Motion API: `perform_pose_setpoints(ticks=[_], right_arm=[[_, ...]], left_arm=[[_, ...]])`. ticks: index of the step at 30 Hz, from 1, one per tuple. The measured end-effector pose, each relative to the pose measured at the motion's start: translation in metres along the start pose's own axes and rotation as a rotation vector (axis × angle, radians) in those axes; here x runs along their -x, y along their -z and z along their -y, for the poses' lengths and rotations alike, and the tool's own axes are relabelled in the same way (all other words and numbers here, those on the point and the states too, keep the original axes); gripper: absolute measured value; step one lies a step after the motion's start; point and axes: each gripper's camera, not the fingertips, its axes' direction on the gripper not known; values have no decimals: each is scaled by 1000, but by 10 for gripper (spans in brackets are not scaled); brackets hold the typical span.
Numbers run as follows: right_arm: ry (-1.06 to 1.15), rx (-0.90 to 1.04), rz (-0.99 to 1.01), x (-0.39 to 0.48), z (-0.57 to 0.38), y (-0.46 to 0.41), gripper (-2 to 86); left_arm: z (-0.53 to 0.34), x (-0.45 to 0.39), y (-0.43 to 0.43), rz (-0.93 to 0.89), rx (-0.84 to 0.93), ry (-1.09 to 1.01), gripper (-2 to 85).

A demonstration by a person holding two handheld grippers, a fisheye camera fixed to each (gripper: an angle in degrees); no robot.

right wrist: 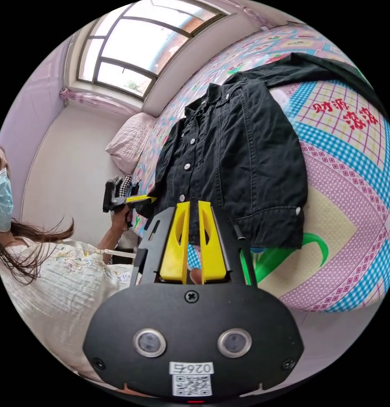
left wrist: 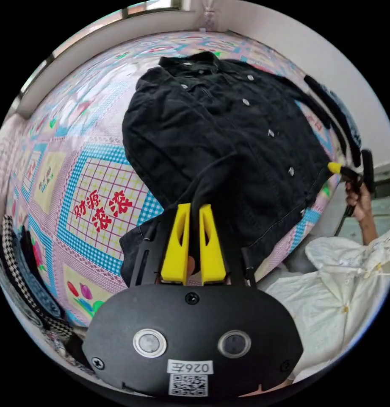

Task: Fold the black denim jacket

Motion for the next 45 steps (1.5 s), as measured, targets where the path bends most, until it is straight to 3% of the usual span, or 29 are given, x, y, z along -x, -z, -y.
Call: perform_pose_setpoints(ticks=[2,5,7,9,12,15,17,19,23,28,33,37,41,45], right_arm=[[33,16,-30,5,4,4,6],[43,6,-64,2,3,17,0],[31,-15,-65,-4,2,26,-2],[14,-35,-63,-12,0,35,-4],[1,-53,-65,-21,-1,46,-3],[7,-41,-81,-25,2,53,3],[17,-32,-127,-25,5,59,16],[23,-34,-182,-27,7,63,31],[21,-21,-269,-41,13,66,60],[41,47,-205,-57,19,54,70],[47,36,-115,-64,24,56,92],[32,10,-105,-70,19,75,103],[-4,27,27,-80,22,78,115],[11,92,57,-73,35,60,93]], left_arm=[[-7,34,28,-108,-89,116,24],[-56,111,81,-326,-362,383,32],[-129,182,103,-543,-688,669,57],[-184,226,98,-674,-903,827,80],[-249,271,70,-822,-1000,1026,85],[-287,258,69,-785,-1059,1095,72],[-286,236,73,-729,-965,1079,72],[-263,196,70,-630,-715,1014,98],[-214,123,58,-493,-447,836,172],[-153,66,52,-465,-410,620,212],[-139,57,52,-415,-342,590,224],[-172,59,38,-474,-399,671,190],[-192,64,23,-480,-468,715,163],[-188,77,9,-447,-450,714,76]])
